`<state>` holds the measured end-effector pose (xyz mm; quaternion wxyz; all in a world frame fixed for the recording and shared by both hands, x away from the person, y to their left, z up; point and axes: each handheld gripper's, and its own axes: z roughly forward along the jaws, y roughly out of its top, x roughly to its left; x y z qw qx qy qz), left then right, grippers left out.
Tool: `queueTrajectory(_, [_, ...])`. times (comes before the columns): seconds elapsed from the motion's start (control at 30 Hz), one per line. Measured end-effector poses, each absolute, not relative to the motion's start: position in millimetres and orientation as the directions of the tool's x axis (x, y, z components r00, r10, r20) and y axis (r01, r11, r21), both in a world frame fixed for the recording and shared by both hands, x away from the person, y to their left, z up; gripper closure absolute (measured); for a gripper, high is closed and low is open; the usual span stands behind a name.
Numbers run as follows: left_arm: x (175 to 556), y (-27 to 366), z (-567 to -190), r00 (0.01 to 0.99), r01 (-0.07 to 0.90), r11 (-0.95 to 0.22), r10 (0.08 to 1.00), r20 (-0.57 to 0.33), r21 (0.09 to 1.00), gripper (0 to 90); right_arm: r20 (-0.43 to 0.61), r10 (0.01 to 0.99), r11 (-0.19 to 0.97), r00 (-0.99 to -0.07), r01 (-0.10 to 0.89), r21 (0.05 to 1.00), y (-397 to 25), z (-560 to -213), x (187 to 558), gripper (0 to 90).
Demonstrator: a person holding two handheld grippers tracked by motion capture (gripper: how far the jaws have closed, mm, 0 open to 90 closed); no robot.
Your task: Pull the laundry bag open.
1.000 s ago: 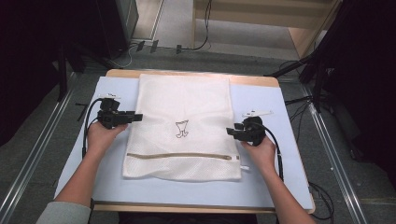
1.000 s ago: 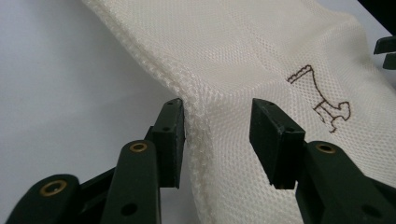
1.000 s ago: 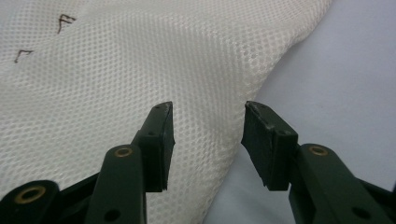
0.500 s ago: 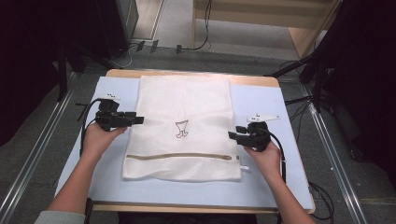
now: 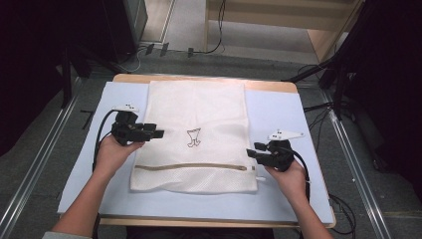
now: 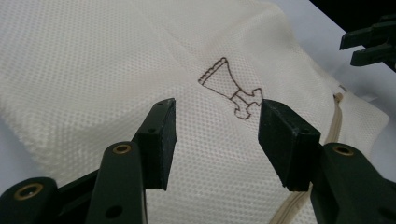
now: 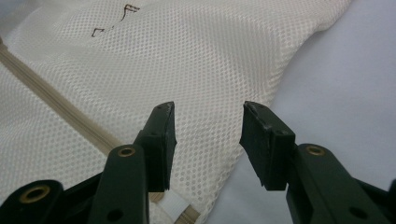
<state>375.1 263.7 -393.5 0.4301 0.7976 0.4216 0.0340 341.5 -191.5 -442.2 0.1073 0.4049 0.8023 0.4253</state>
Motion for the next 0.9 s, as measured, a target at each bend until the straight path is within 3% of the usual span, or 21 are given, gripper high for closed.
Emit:
queueTrajectory(0.1, [370.8, 253.9, -392.9, 0.658, 0.635, -0.29, 0.688, -0.305, 0.716, 47.4, 0.176, 0.731, 0.315, -0.659, 0.556, 0.769, -191.1, -442.2, 335.5, 60.8])
queueTrajectory(0.33, [369.7, 236.2, -393.7, 0.689, 0.619, -0.326, 0.661, -0.296, 0.715, 46.0, 0.26, 0.708, 0.299, -0.657, 0.612, 0.733, -192.0, -447.1, 330.4, 90.0])
queueTrajectory(0.9, [377.7, 221.8, -398.4, 0.712, 0.61, -0.36, 0.641, -0.288, 0.706, 45.1, 0.261, 0.679, 0.37, -0.686, 0.626, 0.686, -181.2, -475.8, 331.4, 90.0])
